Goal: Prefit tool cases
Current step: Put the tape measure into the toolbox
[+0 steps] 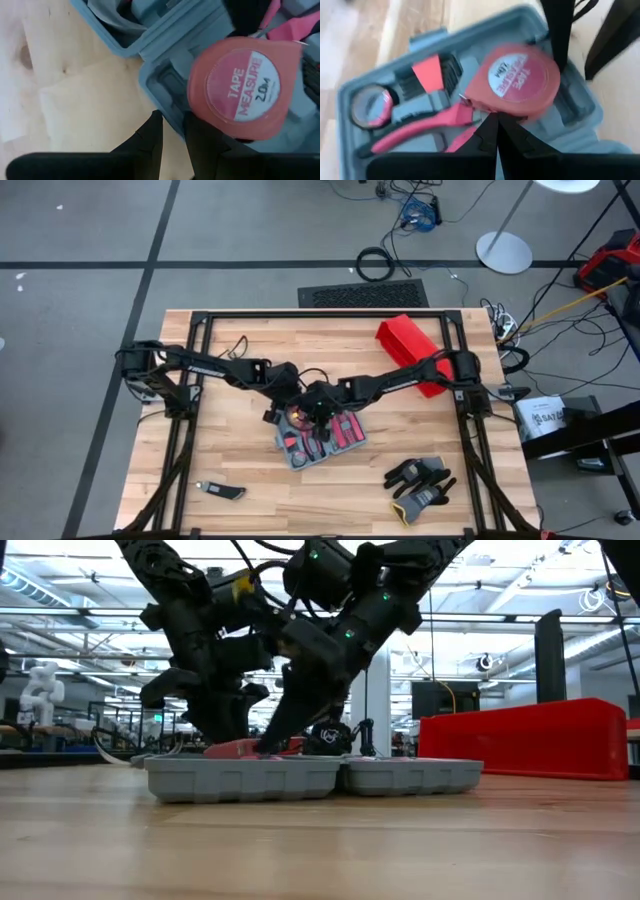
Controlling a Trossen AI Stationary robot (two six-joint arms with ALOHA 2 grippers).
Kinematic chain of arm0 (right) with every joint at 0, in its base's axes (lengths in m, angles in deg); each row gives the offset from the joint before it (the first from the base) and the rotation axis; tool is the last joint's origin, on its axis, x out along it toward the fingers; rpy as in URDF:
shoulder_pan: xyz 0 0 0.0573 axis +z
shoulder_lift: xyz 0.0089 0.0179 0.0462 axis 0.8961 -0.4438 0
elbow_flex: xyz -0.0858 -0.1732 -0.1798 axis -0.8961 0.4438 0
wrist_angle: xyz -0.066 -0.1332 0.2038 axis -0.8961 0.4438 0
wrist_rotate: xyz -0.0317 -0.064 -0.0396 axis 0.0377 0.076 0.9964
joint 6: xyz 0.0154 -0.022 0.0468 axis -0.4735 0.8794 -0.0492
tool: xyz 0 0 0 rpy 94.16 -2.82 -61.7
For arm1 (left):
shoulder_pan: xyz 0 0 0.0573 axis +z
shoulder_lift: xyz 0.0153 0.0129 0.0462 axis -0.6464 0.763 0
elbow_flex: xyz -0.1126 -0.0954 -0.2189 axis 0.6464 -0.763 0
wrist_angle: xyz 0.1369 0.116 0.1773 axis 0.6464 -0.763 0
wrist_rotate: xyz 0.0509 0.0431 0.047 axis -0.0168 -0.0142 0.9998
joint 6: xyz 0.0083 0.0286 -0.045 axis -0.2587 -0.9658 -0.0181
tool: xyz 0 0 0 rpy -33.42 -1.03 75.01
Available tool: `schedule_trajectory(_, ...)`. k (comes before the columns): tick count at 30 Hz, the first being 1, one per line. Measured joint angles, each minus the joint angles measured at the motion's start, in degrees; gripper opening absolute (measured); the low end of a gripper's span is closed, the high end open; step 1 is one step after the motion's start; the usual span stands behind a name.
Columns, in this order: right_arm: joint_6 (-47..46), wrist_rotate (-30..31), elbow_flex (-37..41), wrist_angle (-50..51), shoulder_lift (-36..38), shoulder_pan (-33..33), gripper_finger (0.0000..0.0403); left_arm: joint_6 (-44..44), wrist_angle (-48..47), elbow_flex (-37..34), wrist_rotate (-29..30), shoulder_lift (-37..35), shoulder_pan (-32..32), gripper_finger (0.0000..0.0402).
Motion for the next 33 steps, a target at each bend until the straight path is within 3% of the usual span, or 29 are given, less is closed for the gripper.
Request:
schedule_trajectory(10, 2.49, 2.64, 0.06, -3.5, -0.78, -0.56, 0.0, 8.96, -9.01, 0.33, 0.02, -2.24, -2.52, 0.0086)
schedule_trajectory(20, 4.83, 2.29, -0.74, -5.14, -0.78, -1.31, 0.0, 18.88, -17.54, 2.89, 0.38, -14.25, -7.01, 0.0086)
schedule_trajectory(25, 5.75, 2.16, -0.81, -5.11, -0.75, -1.3, 0.0, 27.33, -23.87, 4.63, 3.34, -18.99, -10.05, 0.0086)
schedule_trajectory(33, 6.65, 1.78, -0.79, -7.63, -2.84, -1.3, 0.0, 37.83, -28.29, 2.98, 3.68, -16.27, -15.57, 0.0086)
